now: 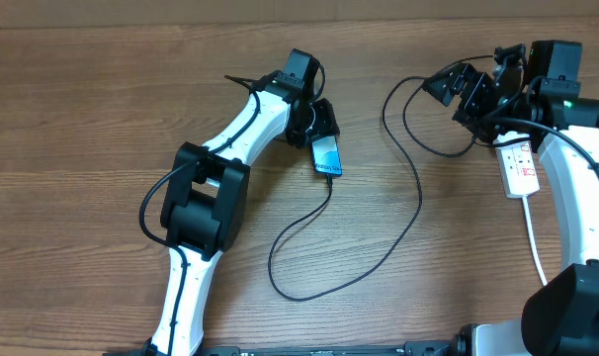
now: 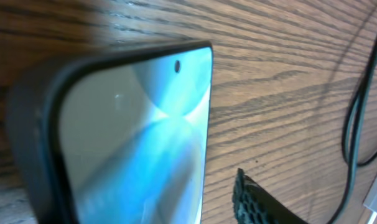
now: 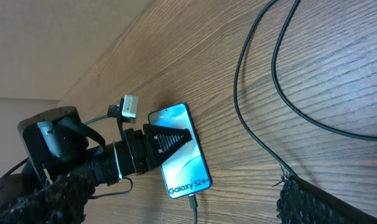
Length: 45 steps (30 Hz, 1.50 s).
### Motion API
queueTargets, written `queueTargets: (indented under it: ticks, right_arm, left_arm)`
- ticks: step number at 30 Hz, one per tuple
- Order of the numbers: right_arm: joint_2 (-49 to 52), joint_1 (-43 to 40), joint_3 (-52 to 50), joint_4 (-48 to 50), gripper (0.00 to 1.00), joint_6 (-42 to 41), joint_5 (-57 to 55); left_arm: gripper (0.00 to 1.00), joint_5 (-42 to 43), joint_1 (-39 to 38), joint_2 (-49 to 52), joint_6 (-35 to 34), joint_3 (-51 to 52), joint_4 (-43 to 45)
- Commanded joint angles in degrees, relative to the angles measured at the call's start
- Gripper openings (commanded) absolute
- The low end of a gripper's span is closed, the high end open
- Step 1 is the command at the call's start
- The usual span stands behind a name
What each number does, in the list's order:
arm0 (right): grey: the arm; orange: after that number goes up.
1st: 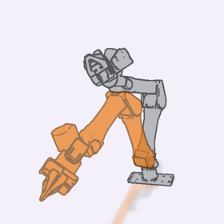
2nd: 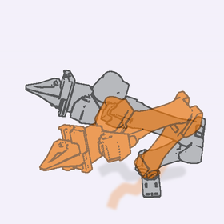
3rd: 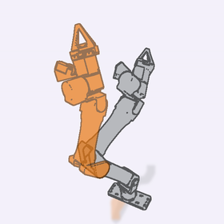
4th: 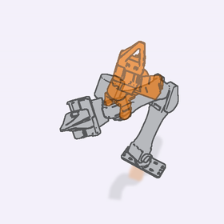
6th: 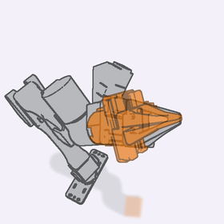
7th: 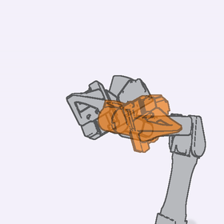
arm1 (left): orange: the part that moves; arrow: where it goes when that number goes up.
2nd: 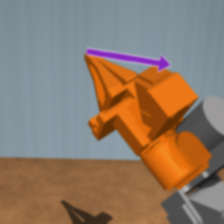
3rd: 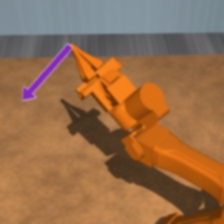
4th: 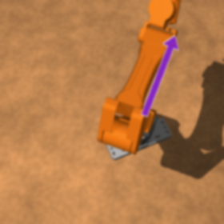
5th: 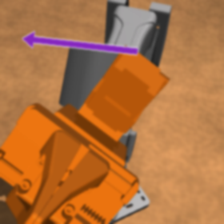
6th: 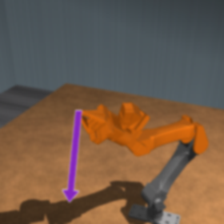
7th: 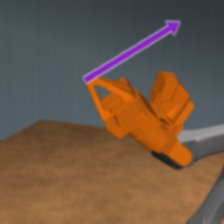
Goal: Plug charger to phone and switch on socket
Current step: 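Open the left gripper, release the phone, and lift away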
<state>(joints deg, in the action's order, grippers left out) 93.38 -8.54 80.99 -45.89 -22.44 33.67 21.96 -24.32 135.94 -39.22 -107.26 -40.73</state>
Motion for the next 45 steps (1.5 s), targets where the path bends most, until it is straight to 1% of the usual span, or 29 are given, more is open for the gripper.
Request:
queueTargets:
  ticks: [1, 4, 6, 8, 9, 12, 13, 19, 25, 29, 32, 36, 40, 45]
  right_arm:
    - [-1.2, -0.2, 0.6, 0.3, 1.0, 0.4, 0.5]
    - [-1.2, -0.2, 0.6, 0.3, 1.0, 0.4, 0.5]
    - [-1.2, -0.2, 0.6, 0.3, 1.0, 0.4, 0.5]
    - [-1.2, -0.2, 0.6, 0.3, 1.0, 0.4, 0.5]
    - [-1.2, -0.2, 0.6, 0.3, 1.0, 0.4, 0.5]
    - [-1.2, -0.2, 0.6, 0.3, 1.0, 0.4, 0.5]
    - [-1.2, -0.2, 0.6, 0.3, 1.0, 0.4, 0.5]
    - [-1.2, -0.2, 0.6, 0.3, 1.0, 0.4, 0.5]
    - [-1.2, -0.2, 0.6, 0.2, 1.0, 0.5, 0.5]
    - [-1.2, -0.2, 0.6, 0.2, 1.0, 0.5, 0.4]
    - [-1.2, -0.2, 0.6, 0.2, 1.0, 0.5, 0.4]
    - [-1.2, -0.2, 0.6, 0.1, 1.0, 0.5, 0.4]
    - [-1.1, -0.2, 0.6, 0.0, 1.0, 0.4, 0.2]
    - [-1.0, -0.2, 0.5, -2.2, 1.0, 0.4, -4.4]
  left_arm:
    - [0.59, -3.1, -0.1, 1.6, 0.0, 1.4, -1.4]
    - [0.65, -3.1, -0.1, 1.6, 0.1, 1.4, -1.5]
    - [0.72, -3.1, -0.1, 1.6, 0.6, 1.4, -1.5]
    - [0.74, -3.1, -0.1, 1.6, 0.7, 1.4, -1.5]
    - [0.78, -3.1, -0.1, 1.6, 0.7, 1.4, -1.5]
    - [0.97, -3.1, -0.1, 1.6, 0.7, 1.4, -1.5]
    - [1.0, -3.1, -0.1, 1.6, 0.7, 1.4, -1.5]
    - [1.0, -3.5, -0.1, 1.6, 0.7, 1.4, -1.5]
    - [1.0, -6.8, 0.6, 1.6, 1.5, 1.4, -3.2]
    - [1.0, -8.8, 2.2, 0.6, 3.1, 1.3, -5.7]
    - [1.0, -12.3, 3.8, -1.2, 4.9, 1.3, -8.9]
    - [0.99, -16.7, 5.5, -5.1, 8.6, 1.3, -12.9]
    - [1.0, -19.4, 6.3, -11.4, 13.4, 1.3, -17.0]
    - [1.0, -24.3, 6.3, -20.5, 15.7, 1.3, -22.3]
